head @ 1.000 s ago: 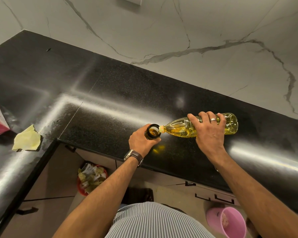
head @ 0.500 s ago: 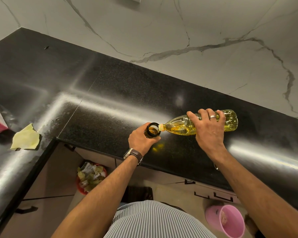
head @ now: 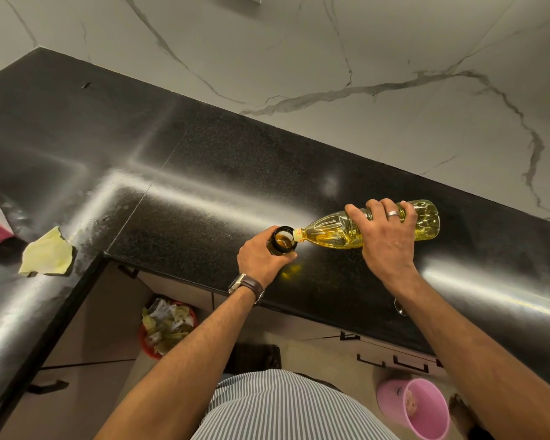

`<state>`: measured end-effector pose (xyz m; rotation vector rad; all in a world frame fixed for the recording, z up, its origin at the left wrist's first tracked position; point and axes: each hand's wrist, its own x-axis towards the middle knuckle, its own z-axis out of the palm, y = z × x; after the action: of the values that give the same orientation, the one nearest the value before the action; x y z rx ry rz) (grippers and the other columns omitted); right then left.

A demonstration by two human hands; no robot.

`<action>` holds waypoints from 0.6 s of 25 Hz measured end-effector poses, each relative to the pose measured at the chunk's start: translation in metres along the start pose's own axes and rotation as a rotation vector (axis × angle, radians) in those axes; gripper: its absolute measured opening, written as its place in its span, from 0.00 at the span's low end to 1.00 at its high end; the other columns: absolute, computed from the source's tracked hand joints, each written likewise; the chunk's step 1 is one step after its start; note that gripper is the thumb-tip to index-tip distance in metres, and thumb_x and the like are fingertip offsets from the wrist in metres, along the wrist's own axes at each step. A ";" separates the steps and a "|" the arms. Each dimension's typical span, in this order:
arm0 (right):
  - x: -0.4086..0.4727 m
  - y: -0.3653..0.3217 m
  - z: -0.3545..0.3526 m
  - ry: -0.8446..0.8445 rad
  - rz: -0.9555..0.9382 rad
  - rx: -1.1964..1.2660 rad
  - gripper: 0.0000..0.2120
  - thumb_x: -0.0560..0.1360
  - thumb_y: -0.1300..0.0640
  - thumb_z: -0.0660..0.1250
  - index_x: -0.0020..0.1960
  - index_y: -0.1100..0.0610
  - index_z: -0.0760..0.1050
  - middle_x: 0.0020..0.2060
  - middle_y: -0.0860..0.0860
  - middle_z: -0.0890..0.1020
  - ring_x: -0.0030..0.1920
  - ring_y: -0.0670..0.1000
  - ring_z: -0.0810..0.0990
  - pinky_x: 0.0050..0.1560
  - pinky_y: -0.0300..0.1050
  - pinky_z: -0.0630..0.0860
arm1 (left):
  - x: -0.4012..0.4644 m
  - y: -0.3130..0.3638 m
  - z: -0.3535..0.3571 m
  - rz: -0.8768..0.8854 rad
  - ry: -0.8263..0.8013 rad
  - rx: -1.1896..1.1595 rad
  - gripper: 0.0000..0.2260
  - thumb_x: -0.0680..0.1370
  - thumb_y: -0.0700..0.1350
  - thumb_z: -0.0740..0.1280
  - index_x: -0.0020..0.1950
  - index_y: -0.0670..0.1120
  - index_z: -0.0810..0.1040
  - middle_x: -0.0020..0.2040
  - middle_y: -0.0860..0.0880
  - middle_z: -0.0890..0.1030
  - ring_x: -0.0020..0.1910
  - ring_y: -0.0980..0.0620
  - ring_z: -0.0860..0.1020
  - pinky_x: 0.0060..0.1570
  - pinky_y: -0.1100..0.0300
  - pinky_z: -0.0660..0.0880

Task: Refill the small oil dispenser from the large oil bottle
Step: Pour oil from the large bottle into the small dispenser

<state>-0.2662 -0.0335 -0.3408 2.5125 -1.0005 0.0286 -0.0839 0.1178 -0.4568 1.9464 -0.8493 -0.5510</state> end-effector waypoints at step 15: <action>0.003 0.000 -0.005 -0.001 -0.016 -0.010 0.35 0.70 0.59 0.79 0.74 0.47 0.71 0.65 0.60 0.78 0.68 0.64 0.75 0.70 0.65 0.61 | 0.001 -0.002 0.001 0.017 -0.002 0.006 0.25 0.69 0.58 0.81 0.63 0.55 0.81 0.54 0.57 0.85 0.55 0.56 0.81 0.57 0.57 0.78</action>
<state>-0.2629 -0.0335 -0.3359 2.5117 -0.9782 0.0176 -0.0838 0.1172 -0.4590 1.9430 -0.8687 -0.5414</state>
